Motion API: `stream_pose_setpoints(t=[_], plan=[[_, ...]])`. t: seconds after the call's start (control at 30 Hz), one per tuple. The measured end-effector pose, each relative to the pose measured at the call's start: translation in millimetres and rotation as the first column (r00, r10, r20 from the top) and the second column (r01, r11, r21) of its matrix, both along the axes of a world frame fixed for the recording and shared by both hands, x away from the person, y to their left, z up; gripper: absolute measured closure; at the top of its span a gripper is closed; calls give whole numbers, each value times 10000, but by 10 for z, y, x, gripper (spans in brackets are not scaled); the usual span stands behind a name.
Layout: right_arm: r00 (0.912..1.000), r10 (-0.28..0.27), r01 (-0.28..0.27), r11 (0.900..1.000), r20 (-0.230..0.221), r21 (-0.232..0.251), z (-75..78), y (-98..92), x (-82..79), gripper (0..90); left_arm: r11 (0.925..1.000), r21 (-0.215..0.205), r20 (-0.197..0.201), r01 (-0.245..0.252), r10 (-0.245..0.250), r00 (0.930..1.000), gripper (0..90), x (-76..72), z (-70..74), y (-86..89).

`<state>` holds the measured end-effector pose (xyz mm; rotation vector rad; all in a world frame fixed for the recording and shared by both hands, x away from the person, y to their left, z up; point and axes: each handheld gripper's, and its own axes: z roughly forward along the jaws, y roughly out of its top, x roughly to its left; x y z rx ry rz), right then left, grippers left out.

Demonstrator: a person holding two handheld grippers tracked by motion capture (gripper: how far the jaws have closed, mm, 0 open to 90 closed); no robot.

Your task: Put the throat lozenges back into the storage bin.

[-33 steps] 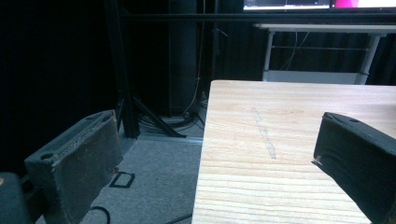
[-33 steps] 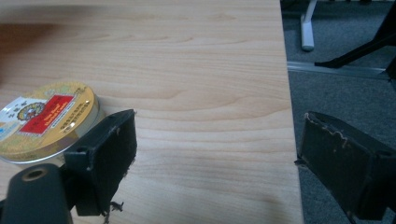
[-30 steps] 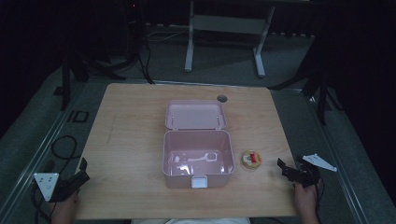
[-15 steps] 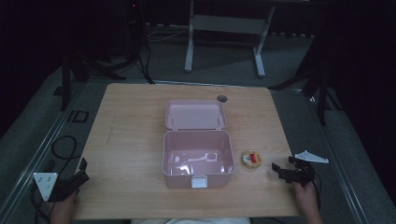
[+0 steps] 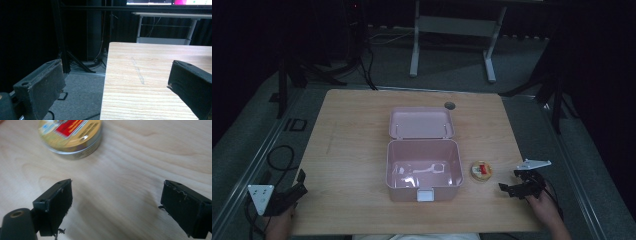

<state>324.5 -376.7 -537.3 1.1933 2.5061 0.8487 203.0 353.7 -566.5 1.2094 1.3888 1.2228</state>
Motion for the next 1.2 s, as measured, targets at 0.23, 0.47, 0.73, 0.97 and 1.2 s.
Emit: stream_pose_setpoints(t=[0.23, 0.47, 0.73, 0.97, 1.2], plan=[[9856, 1143, -1333, 9785, -1244, -1573, 151, 136, 64, 101, 10000, -1, -3, 36, -36, 10000, 10, 2, 0, -2], [9557, 1666, -2332, 9317, -2428, -2786, 192, 254, 108, 101, 10000, -1, -21, 42, -42, 10000, 10, 1, 1, 1], [9206, 1816, -3085, 8810, -3458, -3588, 259, 344, 123, 101, 10000, -21, -25, 67, -67, 10000, 10, 4, 1, 1], [8880, 1886, -3739, 8271, -4194, -4197, 329, 425, 125, 101, 10000, -49, -13, 79, -79, 10000, 10, 3, 1, 4], [8729, 1871, -3876, 8268, -4505, -4076, 387, 441, 132, 101, 9999, -51, -23, 103, -103, 9999, 10, 4, 1, 5]])
